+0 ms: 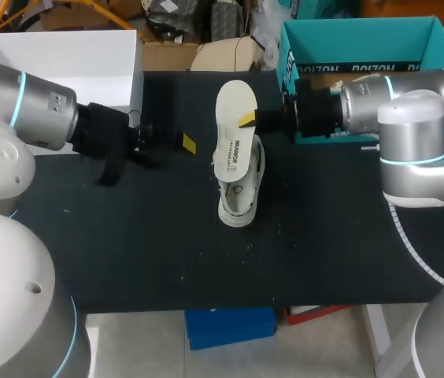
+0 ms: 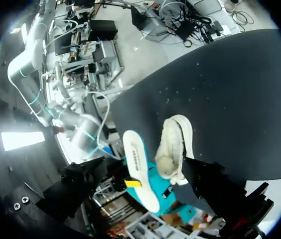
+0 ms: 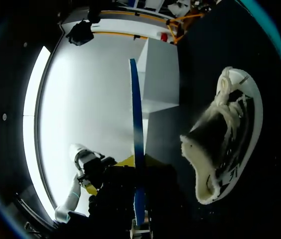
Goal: Take the shoe out of the shoebox, open the shoe tongue, remove and reinsert the insole, then place the shoe into the shoebox
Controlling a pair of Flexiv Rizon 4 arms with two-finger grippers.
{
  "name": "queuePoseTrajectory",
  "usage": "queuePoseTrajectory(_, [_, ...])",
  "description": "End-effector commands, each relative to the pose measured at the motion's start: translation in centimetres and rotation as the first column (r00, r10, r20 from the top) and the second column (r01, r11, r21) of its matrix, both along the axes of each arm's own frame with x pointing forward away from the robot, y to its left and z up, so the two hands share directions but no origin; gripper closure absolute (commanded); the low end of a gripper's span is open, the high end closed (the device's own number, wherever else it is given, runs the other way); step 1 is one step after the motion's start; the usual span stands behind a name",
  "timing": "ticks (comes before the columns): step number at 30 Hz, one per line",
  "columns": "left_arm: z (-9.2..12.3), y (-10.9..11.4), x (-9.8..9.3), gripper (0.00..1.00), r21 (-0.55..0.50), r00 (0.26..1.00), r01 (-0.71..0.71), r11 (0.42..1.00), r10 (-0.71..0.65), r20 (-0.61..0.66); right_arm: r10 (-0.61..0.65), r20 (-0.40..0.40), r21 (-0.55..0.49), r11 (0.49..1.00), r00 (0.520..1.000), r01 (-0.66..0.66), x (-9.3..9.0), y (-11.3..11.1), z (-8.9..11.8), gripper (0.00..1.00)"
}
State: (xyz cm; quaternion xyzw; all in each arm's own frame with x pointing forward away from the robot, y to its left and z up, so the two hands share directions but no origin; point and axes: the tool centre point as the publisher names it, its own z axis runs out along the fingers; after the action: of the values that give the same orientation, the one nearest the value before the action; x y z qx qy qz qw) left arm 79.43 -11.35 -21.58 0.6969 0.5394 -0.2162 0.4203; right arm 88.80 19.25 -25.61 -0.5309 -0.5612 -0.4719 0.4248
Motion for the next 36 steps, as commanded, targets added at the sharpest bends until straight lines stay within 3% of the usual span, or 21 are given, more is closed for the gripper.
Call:
queuePoseTrajectory(1, [1.0,-2.9,1.1,0.00,0.453,0.989,-0.111,0.885,0.054,0.136,-0.002,-0.001,-0.003,1.000,1.000,0.002,0.0,0.1,0.1,1.00])
queuePoseTrajectory(15, [1.6,-3.3,1.0,0.00,0.428,0.986,-0.113,0.897,0.049,0.158,-0.002,-0.001,-0.003,1.000,1.000,0.002,0.0,0.1,0.1,1.00])
queuePoseTrajectory(22, [1.9,-4.2,1.0,0.00,0.478,0.981,-0.167,0.862,0.194,-0.008,-0.002,-0.001,-0.003,1.000,1.000,0.002,0.0,0.1,0.1,1.00])
queuePoseTrajectory(24, [2.2,-4.4,1.0,0.00,0.466,0.977,-0.174,0.868,0.212,-0.030,-0.002,-0.001,-0.003,1.000,1.000,0.002,0.0,0.1,0.1,1.00])
queuePoseTrajectory(28, [2.7,-5.0,0.8,0.00,0.569,0.972,-0.172,0.804,0.231,-0.032,-0.002,-0.001,-0.003,1.000,1.000,0.002,0.0,0.1,0.1,1.00])
queuePoseTrajectory(36, [2.7,-5.6,1.2,0.00,0.597,0.962,-0.158,0.787,0.260,-0.087,-0.002,-0.001,-0.003,1.000,1.000,0.002,0.0,0.1,0.1,1.00])
